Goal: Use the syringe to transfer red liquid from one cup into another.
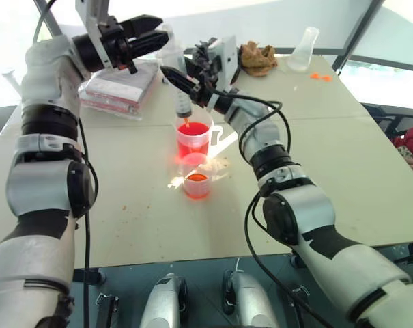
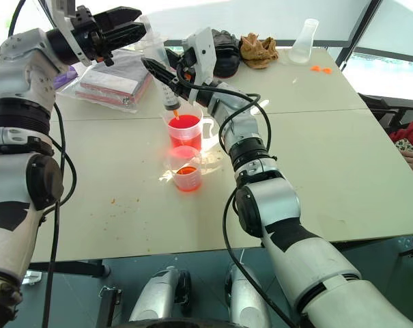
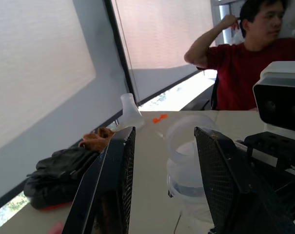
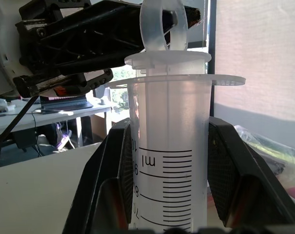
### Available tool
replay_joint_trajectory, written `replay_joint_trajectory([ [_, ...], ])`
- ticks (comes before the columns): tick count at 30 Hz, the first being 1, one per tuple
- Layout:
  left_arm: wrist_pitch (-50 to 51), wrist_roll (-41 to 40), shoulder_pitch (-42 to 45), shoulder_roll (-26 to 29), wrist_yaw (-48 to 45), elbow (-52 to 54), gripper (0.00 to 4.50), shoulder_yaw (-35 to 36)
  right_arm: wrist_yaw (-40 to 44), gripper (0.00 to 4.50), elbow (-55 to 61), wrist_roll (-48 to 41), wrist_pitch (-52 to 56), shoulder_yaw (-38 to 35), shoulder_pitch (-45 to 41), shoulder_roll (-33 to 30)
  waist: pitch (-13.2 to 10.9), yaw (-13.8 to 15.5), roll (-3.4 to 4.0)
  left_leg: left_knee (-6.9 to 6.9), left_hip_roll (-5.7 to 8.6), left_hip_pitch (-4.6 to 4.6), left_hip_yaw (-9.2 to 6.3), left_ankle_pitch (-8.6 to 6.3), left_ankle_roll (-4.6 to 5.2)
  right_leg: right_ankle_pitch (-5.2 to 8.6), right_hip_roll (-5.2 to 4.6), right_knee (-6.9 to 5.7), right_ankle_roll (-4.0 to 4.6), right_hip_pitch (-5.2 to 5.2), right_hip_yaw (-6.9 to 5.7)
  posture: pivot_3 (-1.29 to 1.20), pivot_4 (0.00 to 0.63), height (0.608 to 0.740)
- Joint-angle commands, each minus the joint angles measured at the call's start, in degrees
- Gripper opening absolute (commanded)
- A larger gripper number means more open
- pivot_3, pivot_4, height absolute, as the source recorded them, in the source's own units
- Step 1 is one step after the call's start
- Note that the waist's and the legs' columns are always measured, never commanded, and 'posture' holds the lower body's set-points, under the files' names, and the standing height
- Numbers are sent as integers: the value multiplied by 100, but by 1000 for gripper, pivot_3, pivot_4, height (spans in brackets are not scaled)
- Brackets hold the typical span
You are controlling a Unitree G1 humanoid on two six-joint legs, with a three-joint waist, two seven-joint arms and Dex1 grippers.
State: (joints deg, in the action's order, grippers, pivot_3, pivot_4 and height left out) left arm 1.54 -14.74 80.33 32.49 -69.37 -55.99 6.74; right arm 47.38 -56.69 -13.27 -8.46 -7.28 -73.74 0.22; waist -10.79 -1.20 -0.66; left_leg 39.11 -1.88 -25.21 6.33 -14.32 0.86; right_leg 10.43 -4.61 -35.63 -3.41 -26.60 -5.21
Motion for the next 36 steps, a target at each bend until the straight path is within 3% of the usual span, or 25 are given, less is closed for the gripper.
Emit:
replay_joint_trajectory([
  [1,-438,360,146,-62,104,-81,2025,-235,24,1459,272,33,-177,133,-84,130,0,7,0,1,0,0,-1,0,0,0,0,0,0,1,0,0,150,740],
  [2,-547,434,130,-75,108,-128,2025,-275,10,1459,258,40,-187,135,-82,141,0,6,0,1,0,0,0,0,0,0,0,0,0,1,0,0,150,740],
  [10,-779,572,-79,-246,-117,-144,20,-386,-145,1459,329,89,-289,159,84,215,0,0,0,2,0,0,1,0,0,0,-1,-3,0,-1,0,0,150,740],
  [36,-1173,715,43,-683,509,-294,20,-280,-513,1459,-51,350,-760,281,621,294,0,2,0,6,1,1,-1,1,0,1,-2,-19,-2,-3,1,0,150,740],
])
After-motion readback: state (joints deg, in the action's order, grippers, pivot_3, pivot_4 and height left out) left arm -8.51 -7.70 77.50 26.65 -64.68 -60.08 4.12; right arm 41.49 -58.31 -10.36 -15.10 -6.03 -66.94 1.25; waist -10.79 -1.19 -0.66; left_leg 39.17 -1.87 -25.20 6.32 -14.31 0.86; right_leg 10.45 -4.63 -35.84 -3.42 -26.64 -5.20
